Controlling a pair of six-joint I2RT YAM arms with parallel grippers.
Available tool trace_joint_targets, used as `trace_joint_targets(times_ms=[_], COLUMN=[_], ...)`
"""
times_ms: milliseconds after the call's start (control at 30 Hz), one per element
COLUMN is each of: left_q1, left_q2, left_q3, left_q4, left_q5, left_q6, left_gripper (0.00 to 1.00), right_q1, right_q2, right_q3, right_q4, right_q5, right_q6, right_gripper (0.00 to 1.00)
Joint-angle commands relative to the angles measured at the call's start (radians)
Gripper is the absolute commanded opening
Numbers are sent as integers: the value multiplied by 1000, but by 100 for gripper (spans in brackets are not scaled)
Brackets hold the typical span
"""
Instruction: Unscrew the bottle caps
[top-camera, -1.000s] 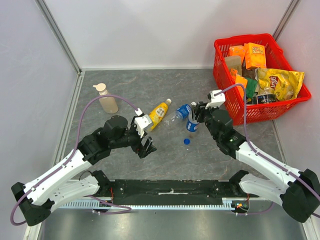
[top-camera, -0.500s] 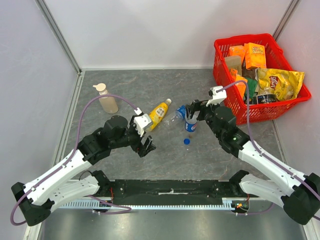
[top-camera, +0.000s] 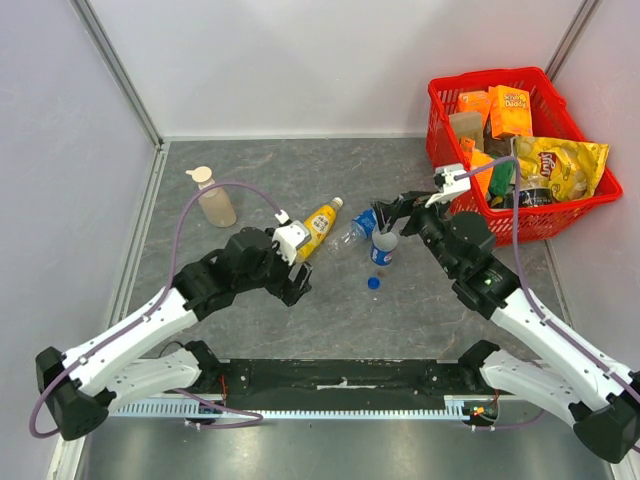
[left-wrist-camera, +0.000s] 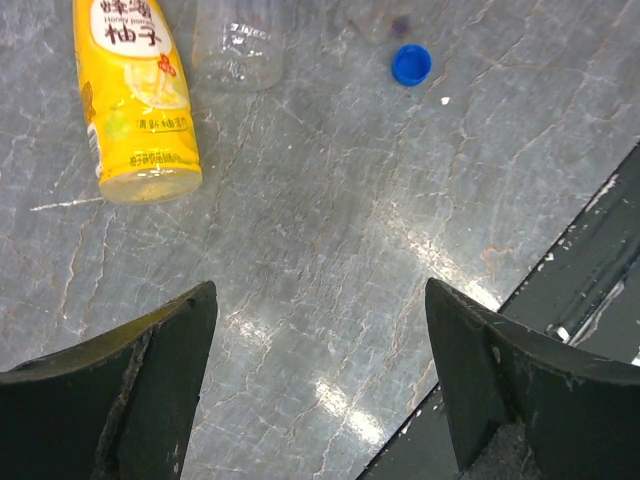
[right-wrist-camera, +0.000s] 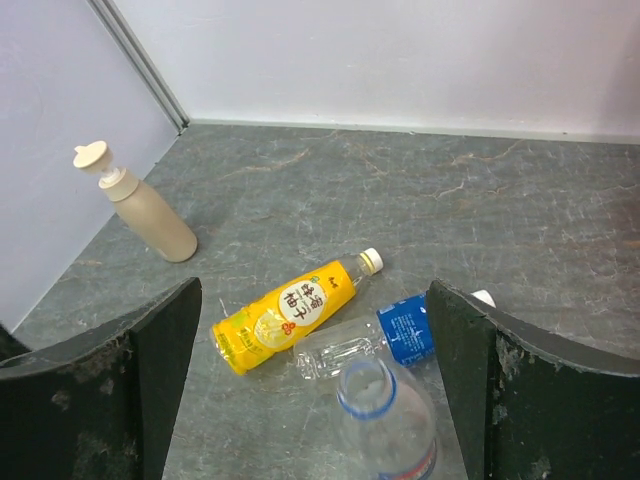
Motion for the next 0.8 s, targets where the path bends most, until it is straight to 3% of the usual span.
trace_joint_targets(times_ms=[0, 367, 633, 767], left_q1=[-1, -1, 14, 68], left_q2=[77, 384, 646, 755], left_q3=[38, 196, 354, 391], left_q4=[52, 77, 67, 84], left_q5=[-76, -259, -398, -339], left_q6=[-62, -50, 86, 118], left_gripper=[89, 92, 92, 92], right_q1=[-2, -2, -4, -4], right_q2=[-58, -170, -216, -225], right_q3=[39, 21, 3, 4], right_q4=[-23, -90, -110, -141], right_q5=[12, 88, 127, 158], right_q6=[-4, -30, -36, -57], right_gripper=[98, 98, 98, 98])
